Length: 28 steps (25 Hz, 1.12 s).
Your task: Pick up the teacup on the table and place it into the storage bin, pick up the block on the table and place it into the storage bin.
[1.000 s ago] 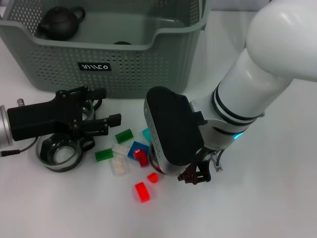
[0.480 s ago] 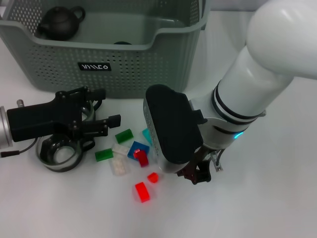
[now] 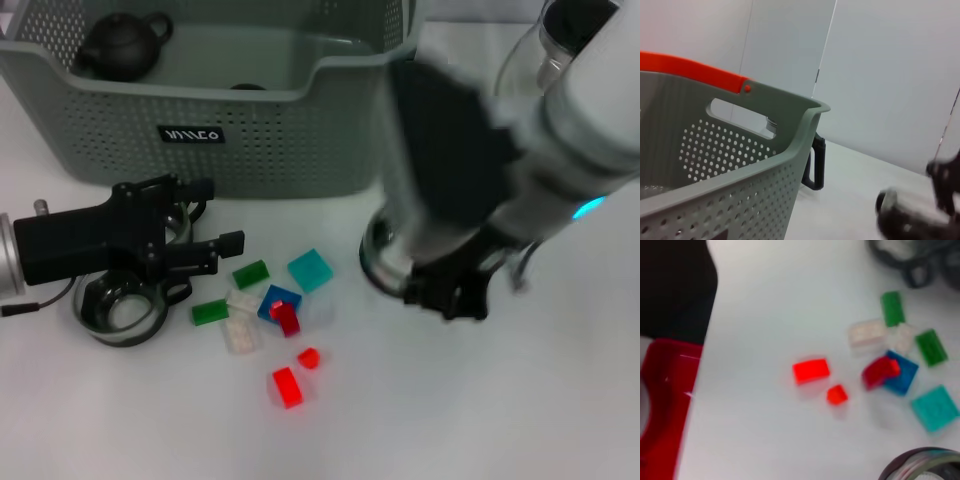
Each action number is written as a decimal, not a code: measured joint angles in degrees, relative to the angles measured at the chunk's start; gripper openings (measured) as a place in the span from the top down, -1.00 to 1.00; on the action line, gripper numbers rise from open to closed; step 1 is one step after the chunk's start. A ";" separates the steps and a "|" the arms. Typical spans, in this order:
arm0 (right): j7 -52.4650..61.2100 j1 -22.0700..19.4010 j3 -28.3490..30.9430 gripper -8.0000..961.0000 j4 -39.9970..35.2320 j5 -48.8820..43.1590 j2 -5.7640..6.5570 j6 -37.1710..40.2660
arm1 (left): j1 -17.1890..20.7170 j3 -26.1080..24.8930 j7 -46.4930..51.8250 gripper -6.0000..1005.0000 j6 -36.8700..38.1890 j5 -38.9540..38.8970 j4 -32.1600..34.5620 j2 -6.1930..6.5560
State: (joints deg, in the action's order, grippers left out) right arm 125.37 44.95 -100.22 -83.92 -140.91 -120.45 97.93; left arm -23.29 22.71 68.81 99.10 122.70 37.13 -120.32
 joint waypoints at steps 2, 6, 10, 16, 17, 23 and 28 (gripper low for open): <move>0.06 -0.06 5.74 0.88 -4.41 1.44 -0.01 5.38 | -0.02 -0.04 0.00 -0.74 0.04 -0.02 0.07 0.01; 0.19 3.30 16.54 0.88 -8.42 7.27 -0.02 13.29 | -0.37 -0.04 0.00 -0.74 0.05 -0.09 0.00 0.15; -0.35 7.75 26.55 0.88 -8.82 14.09 0.21 15.58 | -0.51 -0.04 0.01 -0.74 0.05 -0.10 0.05 0.24; -1.92 13.13 39.18 0.88 -8.24 16.71 -0.11 13.25 | -0.54 -0.03 0.01 -0.74 0.08 -0.10 0.13 0.26; -1.91 13.50 40.16 0.88 -8.08 16.86 -0.14 11.30 | -0.60 -0.04 0.01 -0.74 0.08 -0.10 0.14 0.26; 0.54 14.13 38.51 0.88 -2.06 14.48 -0.06 -10.91 | -0.85 -0.04 0.01 -0.74 0.11 -0.23 0.14 0.29; -0.95 19.31 34.80 0.88 15.51 9.79 0.39 -28.37 | -1.17 -0.10 0.01 -0.74 -0.31 -0.27 0.10 0.40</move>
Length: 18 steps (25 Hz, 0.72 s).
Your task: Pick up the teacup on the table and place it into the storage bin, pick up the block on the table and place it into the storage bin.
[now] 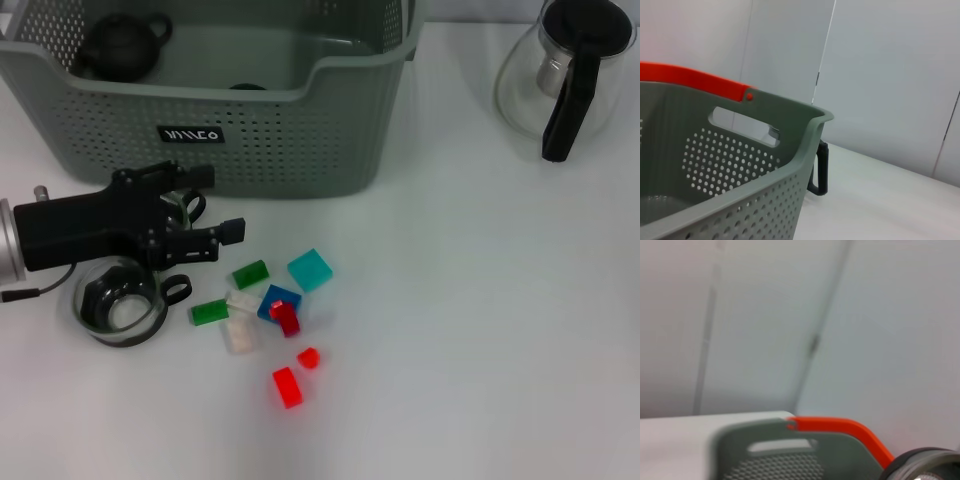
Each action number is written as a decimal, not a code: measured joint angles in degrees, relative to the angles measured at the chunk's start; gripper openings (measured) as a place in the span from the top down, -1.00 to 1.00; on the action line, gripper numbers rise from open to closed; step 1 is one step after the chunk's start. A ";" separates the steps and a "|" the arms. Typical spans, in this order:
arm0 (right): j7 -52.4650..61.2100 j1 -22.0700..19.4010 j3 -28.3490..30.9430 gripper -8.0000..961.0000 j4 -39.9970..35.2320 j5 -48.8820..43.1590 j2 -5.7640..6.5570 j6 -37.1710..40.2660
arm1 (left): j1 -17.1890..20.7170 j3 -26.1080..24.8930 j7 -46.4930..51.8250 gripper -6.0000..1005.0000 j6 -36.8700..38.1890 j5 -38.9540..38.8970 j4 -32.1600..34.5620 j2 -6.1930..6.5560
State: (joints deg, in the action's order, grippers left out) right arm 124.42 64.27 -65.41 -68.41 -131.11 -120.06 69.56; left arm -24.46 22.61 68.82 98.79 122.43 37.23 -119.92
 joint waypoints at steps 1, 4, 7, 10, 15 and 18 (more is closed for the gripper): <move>-1.07 1.78 -0.33 0.88 4.54 -0.81 -0.01 -2.70 | -0.08 -0.01 0.00 -0.74 -0.05 0.00 -0.05 0.04; -5.66 6.81 -1.20 0.88 17.64 -2.16 -0.04 -10.54 | -0.21 -0.02 0.00 -0.74 -0.10 -0.01 -0.13 0.10; -9.46 10.56 -2.15 0.88 28.45 -2.13 -0.31 -17.62 | -0.23 -0.03 0.00 -0.74 -0.14 -0.06 -0.11 0.11; -10.78 12.19 -5.41 0.88 33.85 -1.79 -0.68 -22.53 | -0.10 -0.04 -0.30 -0.74 -0.19 -0.34 -0.12 0.12; -10.74 12.04 -10.83 0.88 37.92 0.02 -0.87 -27.25 | 0.14 -0.64 -0.99 -0.74 -0.27 -0.62 -0.28 0.11; -10.94 11.13 -14.14 0.88 39.62 2.13 -0.88 -30.28 | 0.24 -0.67 -1.28 -0.74 -0.28 -0.62 -0.30 0.06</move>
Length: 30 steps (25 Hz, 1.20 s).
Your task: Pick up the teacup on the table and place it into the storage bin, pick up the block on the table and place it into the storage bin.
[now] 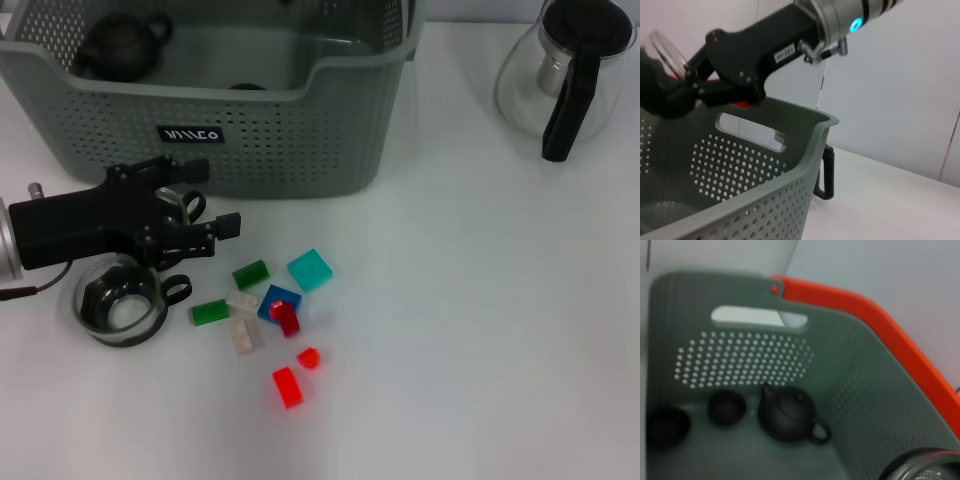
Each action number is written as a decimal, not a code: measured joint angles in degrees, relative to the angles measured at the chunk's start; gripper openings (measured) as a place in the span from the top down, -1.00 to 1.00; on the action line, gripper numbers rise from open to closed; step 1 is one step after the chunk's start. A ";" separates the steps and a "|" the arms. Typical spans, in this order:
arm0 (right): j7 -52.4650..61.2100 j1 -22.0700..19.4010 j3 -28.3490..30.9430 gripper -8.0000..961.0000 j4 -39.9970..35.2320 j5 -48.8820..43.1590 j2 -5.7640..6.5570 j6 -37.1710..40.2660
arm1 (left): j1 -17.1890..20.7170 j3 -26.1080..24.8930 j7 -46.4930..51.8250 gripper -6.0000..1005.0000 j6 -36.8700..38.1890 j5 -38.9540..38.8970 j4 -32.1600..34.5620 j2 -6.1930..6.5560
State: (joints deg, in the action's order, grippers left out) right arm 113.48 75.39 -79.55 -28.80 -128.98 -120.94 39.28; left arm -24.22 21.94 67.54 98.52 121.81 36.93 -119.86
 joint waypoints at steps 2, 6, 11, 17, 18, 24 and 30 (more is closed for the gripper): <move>-0.01 -0.58 -2.15 0.88 0.71 0.96 0.00 -1.61 | 0.01 -0.04 -0.02 -0.74 -0.05 0.00 -0.03 -0.05; -0.03 -1.16 -5.35 0.88 2.46 1.88 -0.08 -3.39 | 0.03 -0.08 -0.04 -0.74 -0.08 0.00 -0.09 -0.09; -0.04 -1.75 -6.49 0.88 3.55 2.33 -0.09 -3.79 | 0.09 -0.15 -0.13 -0.74 -0.20 -0.05 -0.10 -0.20; -0.06 -2.44 -6.62 0.88 3.67 2.34 -0.09 -3.78 | 0.14 -0.14 -0.13 -0.74 -0.62 -0.09 -0.11 -0.29; -0.06 -2.53 -6.63 0.88 3.68 2.34 -0.09 -3.78 | 0.14 -0.14 -0.13 -0.74 -0.62 -0.09 -0.11 -0.29; 0.46 -2.78 -6.67 0.88 3.14 2.33 -0.09 -3.25 | 0.23 -0.14 -0.13 -0.74 -0.62 -0.09 -0.11 -0.29; 0.68 -2.77 -6.61 0.80 2.53 2.33 0.02 -2.41 | 0.47 -0.14 -0.13 -0.74 -0.43 -0.08 -0.11 -0.29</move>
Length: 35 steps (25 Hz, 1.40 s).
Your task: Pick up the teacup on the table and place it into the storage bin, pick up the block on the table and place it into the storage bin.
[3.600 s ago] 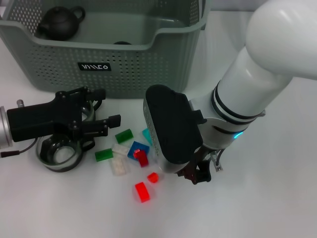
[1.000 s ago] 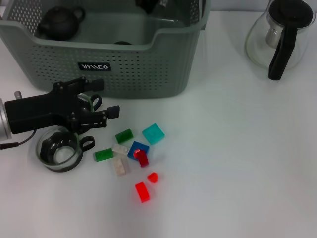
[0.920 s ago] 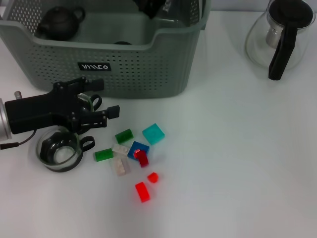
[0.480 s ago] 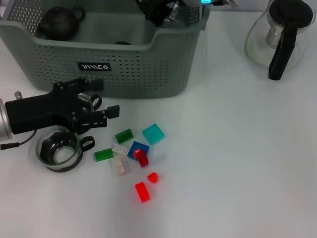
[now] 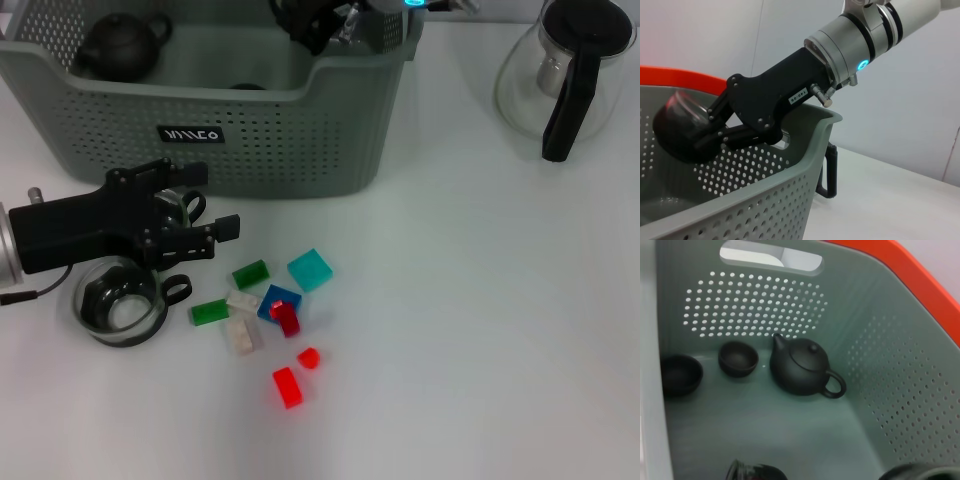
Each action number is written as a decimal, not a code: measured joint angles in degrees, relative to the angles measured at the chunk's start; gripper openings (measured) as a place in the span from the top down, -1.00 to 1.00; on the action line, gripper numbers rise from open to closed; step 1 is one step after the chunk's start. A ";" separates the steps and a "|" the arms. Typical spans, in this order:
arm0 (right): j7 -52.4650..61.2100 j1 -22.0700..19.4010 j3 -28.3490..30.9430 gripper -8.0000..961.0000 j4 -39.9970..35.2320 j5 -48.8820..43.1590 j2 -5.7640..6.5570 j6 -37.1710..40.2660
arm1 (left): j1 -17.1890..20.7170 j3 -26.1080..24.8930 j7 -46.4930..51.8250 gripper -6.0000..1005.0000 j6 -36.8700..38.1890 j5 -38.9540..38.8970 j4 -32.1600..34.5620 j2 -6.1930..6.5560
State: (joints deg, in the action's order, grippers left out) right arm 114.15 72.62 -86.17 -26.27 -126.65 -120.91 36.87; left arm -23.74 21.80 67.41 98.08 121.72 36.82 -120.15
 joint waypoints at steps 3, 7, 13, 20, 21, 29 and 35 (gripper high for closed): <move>0.10 0.01 0.12 0.67 -0.45 0.00 0.11 0.52 | 0.07 0.00 0.00 -0.74 0.05 0.00 0.00 0.00; 0.26 -0.06 0.05 0.34 -1.20 -0.06 0.18 0.93 | 0.15 0.00 0.00 -0.74 0.23 0.00 0.00 0.00; 0.56 -1.40 0.38 0.01 -5.11 -0.06 0.38 1.80 | 0.24 -0.47 0.00 -0.74 0.35 0.00 0.01 0.09; 0.74 -9.59 4.66 -0.28 -24.08 2.55 0.51 9.87 | 0.22 -0.53 0.27 -0.74 0.52 0.00 0.50 0.33; 0.52 -11.59 5.15 -0.36 -27.99 4.68 0.55 12.02 | 0.22 -0.53 0.30 -0.74 0.62 0.00 0.56 0.39; -5.74 -31.73 9.59 -0.65 -50.57 24.32 0.74 31.66 | 0.22 -1.15 0.51 -0.74 4.67 0.38 3.82 1.48; -13.50 -39.52 18.83 -0.65 -46.77 33.48 0.91 54.54 | 0.18 -1.18 0.57 -0.74 11.30 4.29 9.19 2.48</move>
State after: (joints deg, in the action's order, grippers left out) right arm 100.65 33.10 -67.34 -73.03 -93.17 -120.00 91.41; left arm -23.56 20.61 67.99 109.38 126.01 46.01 -117.66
